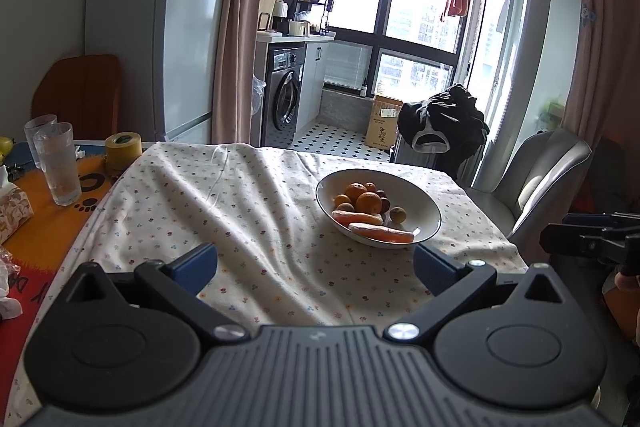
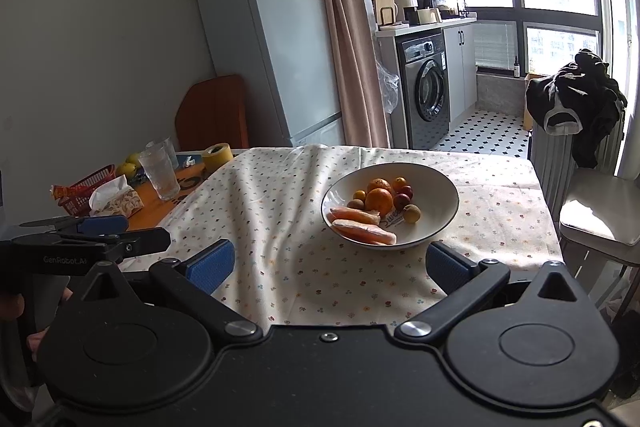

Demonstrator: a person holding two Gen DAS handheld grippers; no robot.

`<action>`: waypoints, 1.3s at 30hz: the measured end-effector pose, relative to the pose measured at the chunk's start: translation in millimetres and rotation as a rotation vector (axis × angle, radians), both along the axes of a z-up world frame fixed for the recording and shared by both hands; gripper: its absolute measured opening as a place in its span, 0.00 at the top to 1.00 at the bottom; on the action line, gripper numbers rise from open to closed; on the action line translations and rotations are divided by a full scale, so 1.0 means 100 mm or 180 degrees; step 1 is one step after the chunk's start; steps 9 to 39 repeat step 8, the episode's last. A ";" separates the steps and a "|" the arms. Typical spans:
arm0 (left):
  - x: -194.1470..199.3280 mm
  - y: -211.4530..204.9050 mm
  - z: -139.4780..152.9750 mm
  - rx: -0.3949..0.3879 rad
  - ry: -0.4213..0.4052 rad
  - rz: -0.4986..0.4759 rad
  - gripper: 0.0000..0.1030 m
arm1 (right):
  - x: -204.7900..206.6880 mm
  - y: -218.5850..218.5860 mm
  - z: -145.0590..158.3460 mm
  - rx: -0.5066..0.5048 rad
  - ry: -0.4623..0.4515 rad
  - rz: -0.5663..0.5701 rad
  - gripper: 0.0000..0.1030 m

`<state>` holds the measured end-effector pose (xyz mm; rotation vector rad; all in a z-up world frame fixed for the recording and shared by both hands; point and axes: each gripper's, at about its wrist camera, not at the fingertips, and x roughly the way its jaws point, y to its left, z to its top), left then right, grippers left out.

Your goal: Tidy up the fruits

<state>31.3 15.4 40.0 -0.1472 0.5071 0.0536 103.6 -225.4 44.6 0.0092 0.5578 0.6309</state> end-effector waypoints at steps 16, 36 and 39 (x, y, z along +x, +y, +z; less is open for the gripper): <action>0.04 0.00 -0.05 -0.0024 0.0039 -0.0046 0.00 | 0.02 0.04 -0.05 -0.0035 0.0019 0.0005 0.00; 0.04 0.00 -0.05 -0.0024 0.0039 -0.0046 0.00 | 0.02 0.04 -0.05 -0.0035 0.0019 0.0005 0.00; 0.04 0.00 -0.05 -0.0024 0.0039 -0.0046 0.00 | 0.02 0.04 -0.05 -0.0035 0.0019 0.0005 0.00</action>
